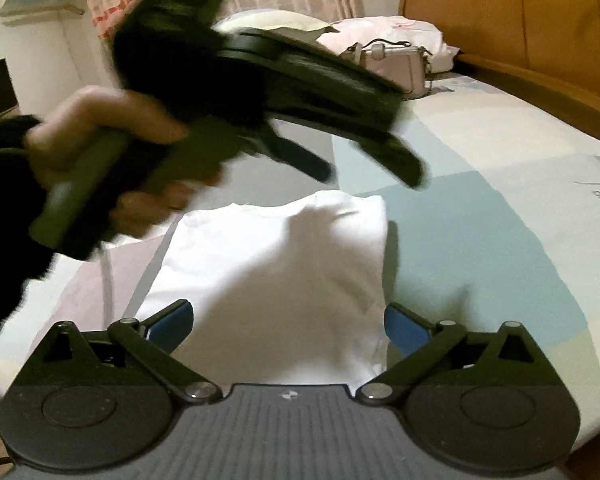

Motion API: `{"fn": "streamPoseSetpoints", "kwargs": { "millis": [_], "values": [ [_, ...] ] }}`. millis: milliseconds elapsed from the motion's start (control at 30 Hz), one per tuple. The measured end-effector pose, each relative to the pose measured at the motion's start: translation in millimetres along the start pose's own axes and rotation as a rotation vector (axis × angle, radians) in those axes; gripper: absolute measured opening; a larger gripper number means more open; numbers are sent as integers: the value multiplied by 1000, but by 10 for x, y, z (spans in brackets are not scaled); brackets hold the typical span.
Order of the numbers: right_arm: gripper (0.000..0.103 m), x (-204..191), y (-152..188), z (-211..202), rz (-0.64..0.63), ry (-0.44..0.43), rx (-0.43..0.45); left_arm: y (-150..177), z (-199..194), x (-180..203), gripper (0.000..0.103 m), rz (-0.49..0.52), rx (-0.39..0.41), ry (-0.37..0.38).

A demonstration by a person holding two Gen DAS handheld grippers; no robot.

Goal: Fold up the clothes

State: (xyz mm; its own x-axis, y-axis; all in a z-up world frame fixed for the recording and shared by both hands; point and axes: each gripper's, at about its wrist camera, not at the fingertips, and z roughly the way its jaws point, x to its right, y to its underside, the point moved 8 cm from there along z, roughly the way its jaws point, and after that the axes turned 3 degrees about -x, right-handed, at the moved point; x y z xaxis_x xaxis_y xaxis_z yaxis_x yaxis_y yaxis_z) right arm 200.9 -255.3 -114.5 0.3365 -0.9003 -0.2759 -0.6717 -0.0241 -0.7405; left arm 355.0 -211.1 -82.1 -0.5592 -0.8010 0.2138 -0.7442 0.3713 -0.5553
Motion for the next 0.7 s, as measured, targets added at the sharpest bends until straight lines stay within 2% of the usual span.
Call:
{"fn": "streamPoseSetpoints", "kwargs": {
  "millis": [33, 133, 233, 367, 633, 700],
  "values": [
    [103, -18, 3, -48, 0, 4, 1, 20, -100, 5, 95, 15, 4, -19],
    [103, -67, 6, -145, -11, 19, 4, 158, -267, -11, 97, 14, 9, -4],
    [103, -63, -19, -155, -20, 43, -11, 301, -139, -101, 97, -50, -23, 26],
    [103, -93, 47, -290, -31, 89, -23, 441, 156, -284, 96, -111, -33, -26],
    [103, -16, 110, -385, -19, 148, -35, 514, -28, -263, 96, -65, 11, -58],
    [103, 14, 100, -350, -2, 152, -40, 586, -197, -207, 97, -19, 36, -92]
  ]
}}
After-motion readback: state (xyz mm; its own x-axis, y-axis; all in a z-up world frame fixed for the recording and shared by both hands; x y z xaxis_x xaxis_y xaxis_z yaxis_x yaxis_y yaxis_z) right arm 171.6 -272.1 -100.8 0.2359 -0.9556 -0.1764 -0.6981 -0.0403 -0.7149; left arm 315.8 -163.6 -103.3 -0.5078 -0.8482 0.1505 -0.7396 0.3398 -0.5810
